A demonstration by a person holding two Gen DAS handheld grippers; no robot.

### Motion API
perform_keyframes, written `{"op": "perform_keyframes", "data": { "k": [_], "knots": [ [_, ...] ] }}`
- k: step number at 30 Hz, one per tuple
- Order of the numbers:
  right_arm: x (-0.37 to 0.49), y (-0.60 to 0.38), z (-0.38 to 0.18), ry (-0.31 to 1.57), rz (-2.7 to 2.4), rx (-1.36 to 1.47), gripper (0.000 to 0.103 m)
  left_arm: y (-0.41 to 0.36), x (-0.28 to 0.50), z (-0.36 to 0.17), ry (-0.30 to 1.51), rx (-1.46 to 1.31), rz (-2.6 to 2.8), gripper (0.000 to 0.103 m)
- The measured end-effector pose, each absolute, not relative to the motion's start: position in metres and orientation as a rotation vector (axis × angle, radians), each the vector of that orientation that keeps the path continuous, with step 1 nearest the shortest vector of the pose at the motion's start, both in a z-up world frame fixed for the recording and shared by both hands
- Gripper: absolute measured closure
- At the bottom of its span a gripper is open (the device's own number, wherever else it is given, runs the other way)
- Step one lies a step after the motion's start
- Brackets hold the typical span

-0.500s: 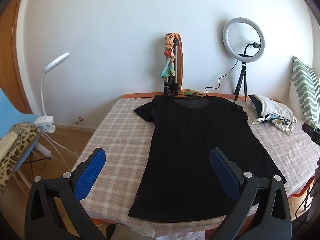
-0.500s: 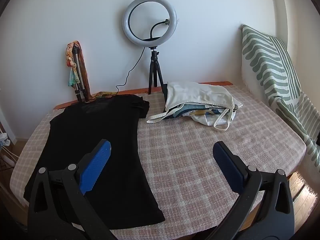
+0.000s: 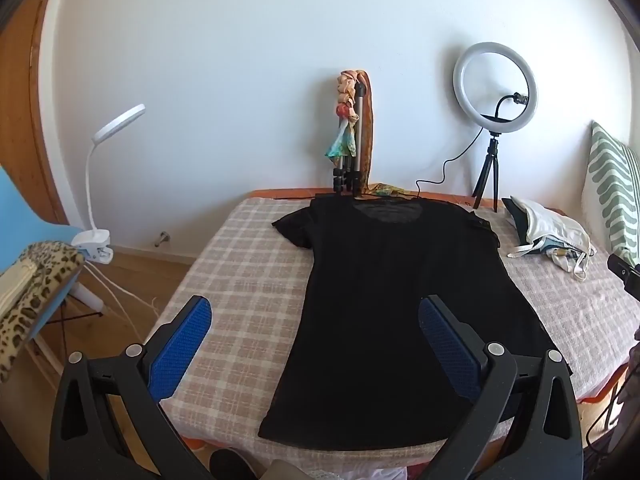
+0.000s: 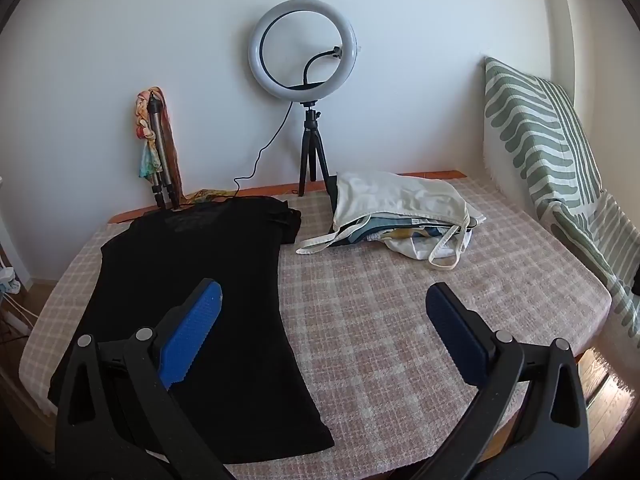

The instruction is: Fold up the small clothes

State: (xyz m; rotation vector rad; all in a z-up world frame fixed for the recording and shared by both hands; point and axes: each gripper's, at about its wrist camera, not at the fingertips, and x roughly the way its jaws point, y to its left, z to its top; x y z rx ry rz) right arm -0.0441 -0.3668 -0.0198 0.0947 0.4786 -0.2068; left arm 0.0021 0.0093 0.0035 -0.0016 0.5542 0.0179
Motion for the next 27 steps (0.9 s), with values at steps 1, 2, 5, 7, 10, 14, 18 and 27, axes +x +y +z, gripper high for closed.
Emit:
{"op": "perform_keyframes", "data": {
  "k": [1, 2, 5, 7, 10, 14, 18, 27],
  "knots": [
    [-0.0450, -0.3675, -0.0205, 0.475, -0.206, 0.095, 0.000, 0.0056, 0.0021, 0.0041, 0.553, 0.003, 0.021, 0.000],
    [-0.0445, -0.3681, -0.0196, 0.476, -0.205, 0.096, 0.000, 0.0062, 0.0024, 0.0045, 0.554, 0.002, 0.021, 0.000],
    [-0.0454, -0.3669, -0.0230, 0.471, -0.207, 0.091, 0.000, 0.0066, 0.0026, 0.0049, 0.553, 0.002, 0.022, 0.000],
    [-0.0458, -0.3676, -0.0232, 0.470, -0.206, 0.092, 0.000, 0.0070, 0.0043, 0.0054, 0.554, 0.000, 0.024, 0.000],
    [-0.0456, -0.3673, -0.0232, 0.471, -0.206, 0.091, 0.000, 0.0073, 0.0056, 0.0058, 0.554, 0.004, 0.027, 0.000],
    [-0.0444, -0.3663, -0.0242, 0.475, -0.202, 0.094, 0.000, 0.0067, 0.0044, 0.0068, 0.549, 0.007, 0.026, 0.000],
    [-0.0427, -0.3647, -0.0249, 0.477, -0.200, 0.094, 0.000, 0.0064, 0.0044, 0.0084, 0.547, 0.005, 0.026, 0.000],
    [-0.0426, -0.3639, -0.0273, 0.479, -0.197, 0.099, 0.000, 0.0063, 0.0064, 0.0108, 0.537, 0.002, 0.028, 0.000]
  ]
}}
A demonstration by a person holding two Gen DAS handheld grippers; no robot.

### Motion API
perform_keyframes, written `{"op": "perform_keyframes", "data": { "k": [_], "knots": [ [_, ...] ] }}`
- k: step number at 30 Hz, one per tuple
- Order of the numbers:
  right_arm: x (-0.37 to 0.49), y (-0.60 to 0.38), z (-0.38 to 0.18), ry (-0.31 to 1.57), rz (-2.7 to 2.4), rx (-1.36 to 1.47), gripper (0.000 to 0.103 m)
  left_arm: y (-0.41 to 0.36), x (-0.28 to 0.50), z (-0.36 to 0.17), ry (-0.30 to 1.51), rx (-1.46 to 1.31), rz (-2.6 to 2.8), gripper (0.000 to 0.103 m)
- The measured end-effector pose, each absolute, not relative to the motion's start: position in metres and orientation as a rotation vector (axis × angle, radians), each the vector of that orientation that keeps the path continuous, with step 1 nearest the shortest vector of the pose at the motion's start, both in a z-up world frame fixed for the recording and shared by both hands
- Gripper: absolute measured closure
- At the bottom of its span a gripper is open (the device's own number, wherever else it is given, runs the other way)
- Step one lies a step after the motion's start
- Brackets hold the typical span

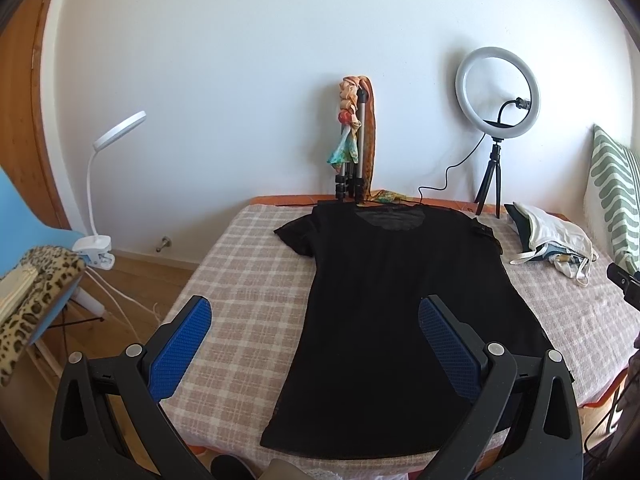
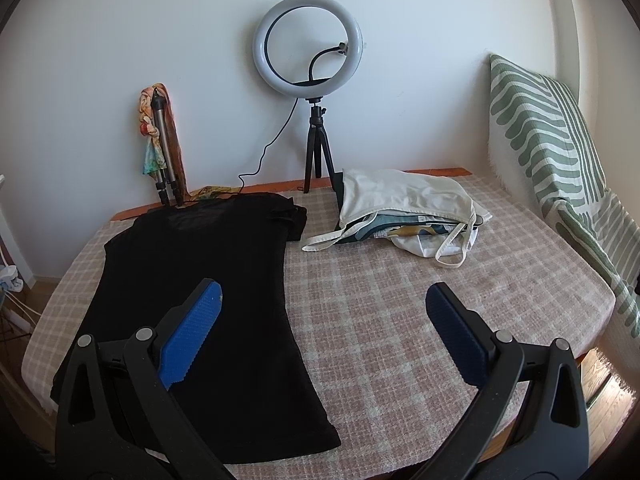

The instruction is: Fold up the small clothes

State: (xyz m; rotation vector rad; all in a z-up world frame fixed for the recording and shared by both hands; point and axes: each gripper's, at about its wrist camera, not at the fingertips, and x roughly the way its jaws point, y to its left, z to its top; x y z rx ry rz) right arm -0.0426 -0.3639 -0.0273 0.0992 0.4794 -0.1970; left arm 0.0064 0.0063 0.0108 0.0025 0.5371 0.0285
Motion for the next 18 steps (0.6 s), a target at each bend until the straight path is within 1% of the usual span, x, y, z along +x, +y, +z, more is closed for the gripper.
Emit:
{"op": "perform_keyframes", "data": {
  "k": [18],
  "knots": [
    [-0.0409, -0.3650, -0.0314, 0.485, -0.190, 0.106, 0.000, 0.0032, 0.0114, 0.0119, 0.533, 0.015, 0.017, 0.000]
  ]
}}
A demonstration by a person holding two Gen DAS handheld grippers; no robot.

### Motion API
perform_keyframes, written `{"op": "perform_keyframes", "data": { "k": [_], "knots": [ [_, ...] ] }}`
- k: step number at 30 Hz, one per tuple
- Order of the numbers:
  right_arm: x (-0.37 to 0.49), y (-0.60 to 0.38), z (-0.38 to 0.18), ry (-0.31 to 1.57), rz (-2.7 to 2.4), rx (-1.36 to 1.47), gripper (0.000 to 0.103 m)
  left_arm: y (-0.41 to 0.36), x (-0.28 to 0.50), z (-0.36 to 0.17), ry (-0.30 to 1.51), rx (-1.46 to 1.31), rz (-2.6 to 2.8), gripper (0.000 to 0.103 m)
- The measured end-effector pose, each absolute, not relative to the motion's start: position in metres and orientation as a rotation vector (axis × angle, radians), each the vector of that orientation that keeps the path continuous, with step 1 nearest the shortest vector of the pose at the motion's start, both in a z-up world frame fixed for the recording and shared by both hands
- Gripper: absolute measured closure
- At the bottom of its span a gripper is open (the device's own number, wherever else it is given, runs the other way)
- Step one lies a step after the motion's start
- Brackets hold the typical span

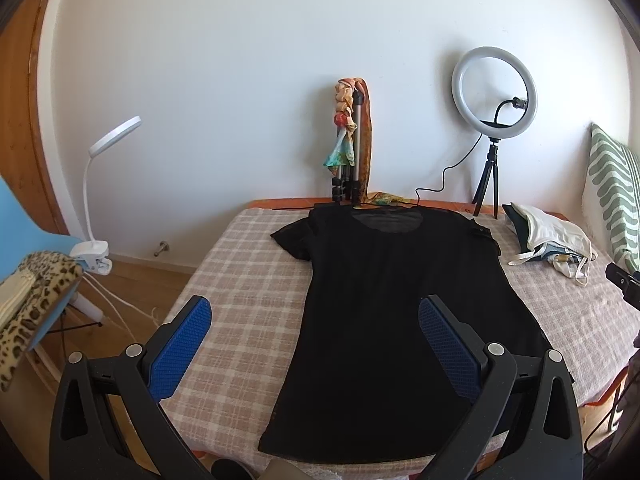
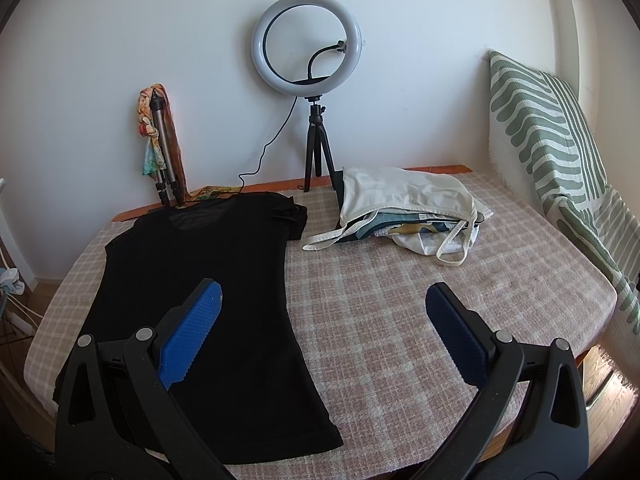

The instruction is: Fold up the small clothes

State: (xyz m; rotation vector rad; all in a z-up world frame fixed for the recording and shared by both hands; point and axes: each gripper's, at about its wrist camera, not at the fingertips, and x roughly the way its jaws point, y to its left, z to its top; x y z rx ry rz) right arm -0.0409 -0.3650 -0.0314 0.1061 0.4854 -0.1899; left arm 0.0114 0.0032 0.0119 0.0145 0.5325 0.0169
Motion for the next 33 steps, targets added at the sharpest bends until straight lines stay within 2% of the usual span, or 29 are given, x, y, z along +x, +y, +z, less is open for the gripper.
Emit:
{"op": "perform_keyframes", "data": {
  "k": [33],
  "knots": [
    [-0.023, -0.349, -0.033, 0.510, -0.149, 0.099, 0.000, 0.018, 0.018, -0.002, 0.565, 0.003, 0.035, 0.000]
  ]
}}
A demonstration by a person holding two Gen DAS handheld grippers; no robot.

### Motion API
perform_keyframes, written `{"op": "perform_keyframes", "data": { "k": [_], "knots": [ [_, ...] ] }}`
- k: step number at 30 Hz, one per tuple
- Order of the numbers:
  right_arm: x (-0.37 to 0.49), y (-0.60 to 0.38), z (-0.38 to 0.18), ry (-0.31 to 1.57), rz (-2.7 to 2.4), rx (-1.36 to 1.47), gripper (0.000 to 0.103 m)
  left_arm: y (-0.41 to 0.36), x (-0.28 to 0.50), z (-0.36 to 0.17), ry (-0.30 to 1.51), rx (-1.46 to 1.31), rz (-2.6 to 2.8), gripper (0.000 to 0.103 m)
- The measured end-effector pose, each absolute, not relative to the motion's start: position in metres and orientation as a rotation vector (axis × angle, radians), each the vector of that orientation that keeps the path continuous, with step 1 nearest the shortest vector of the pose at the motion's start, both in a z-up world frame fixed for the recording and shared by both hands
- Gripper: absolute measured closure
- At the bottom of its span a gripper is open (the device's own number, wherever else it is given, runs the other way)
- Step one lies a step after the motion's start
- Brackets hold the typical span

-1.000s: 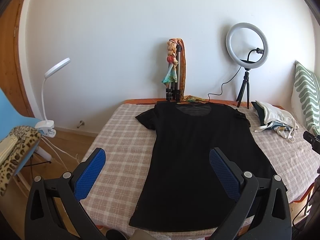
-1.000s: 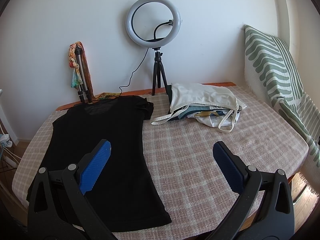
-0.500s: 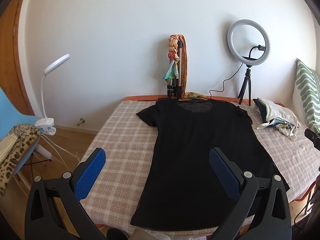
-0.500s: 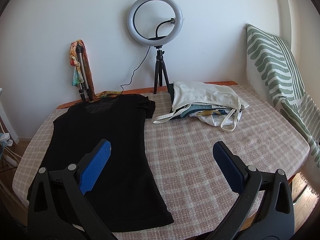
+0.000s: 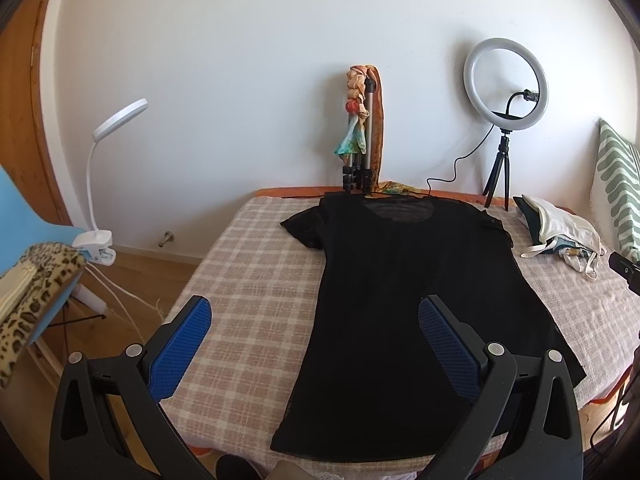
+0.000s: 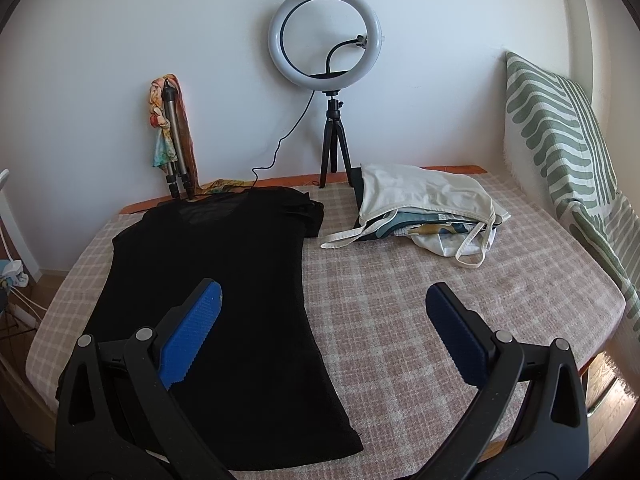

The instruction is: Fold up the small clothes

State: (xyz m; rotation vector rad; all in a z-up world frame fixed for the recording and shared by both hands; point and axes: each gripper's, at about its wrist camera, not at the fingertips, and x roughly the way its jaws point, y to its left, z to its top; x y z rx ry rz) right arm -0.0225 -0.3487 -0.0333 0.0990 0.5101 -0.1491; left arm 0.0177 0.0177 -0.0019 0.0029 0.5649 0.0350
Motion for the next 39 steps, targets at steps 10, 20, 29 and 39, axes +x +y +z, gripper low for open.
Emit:
{"op": "perform_keyframes", "data": {
  "k": [10, 20, 29, 39],
  "knots": [
    [0.026, -0.310, 0.001, 0.535, 0.067, 0.111, 0.007, 0.054, 0.006, -0.029, 0.552, -0.097, 0.004, 0.000],
    [0.119, -0.219, 0.044, 0.627, 0.329, 0.061, 0.017, 0.079, 0.007, -0.075, 0.695, -0.191, -0.054, 0.014],
    [0.203, -0.124, 0.026, 0.843, 0.480, 0.067, 0.021, 0.078, 0.014, -0.118, 0.822, -0.240, -0.138, 0.033],
    [0.295, -0.033, -0.025, 1.007, 0.545, 0.050, 0.021, 0.086, 0.021, -0.137, 0.870, -0.267, -0.143, 0.040]
  ]
}}
